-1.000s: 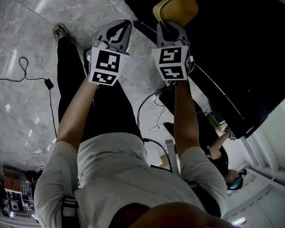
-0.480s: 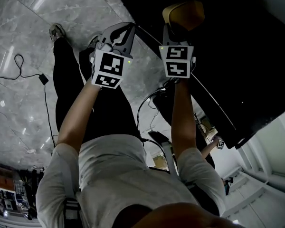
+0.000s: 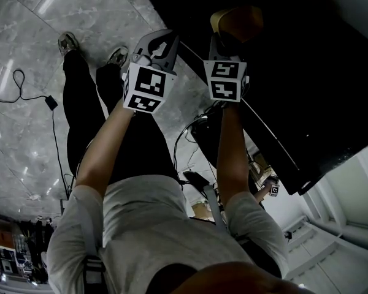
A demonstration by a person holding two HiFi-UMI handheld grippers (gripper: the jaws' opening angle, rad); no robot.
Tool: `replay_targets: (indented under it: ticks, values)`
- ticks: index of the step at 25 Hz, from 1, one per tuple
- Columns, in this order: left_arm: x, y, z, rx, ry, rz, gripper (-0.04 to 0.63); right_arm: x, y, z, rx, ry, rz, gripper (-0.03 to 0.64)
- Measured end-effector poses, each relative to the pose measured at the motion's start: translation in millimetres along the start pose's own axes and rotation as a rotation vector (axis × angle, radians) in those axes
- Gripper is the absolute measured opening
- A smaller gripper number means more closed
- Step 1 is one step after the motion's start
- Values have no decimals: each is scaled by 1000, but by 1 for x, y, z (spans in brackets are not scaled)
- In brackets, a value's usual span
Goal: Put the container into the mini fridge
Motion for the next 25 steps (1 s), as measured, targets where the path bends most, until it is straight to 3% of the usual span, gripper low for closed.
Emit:
replay_targets:
  ticks: [16, 25]
  values:
    - [4, -3, -2, 10, -13, 29, 12, 21, 2, -8, -56, -95, 34, 52]
    - [6, -12, -5, 10, -23, 25, 12, 26, -2, -18, -48, -164, -12, 52]
Point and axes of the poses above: the fingertips, and each gripper's own axes: z backward along the fingers, x to its right, y out of its top, the point moved 8 cm from there along z, backward along the fingers, and after that the axes turned 7 degrees about -x, right-handed, at the moved point
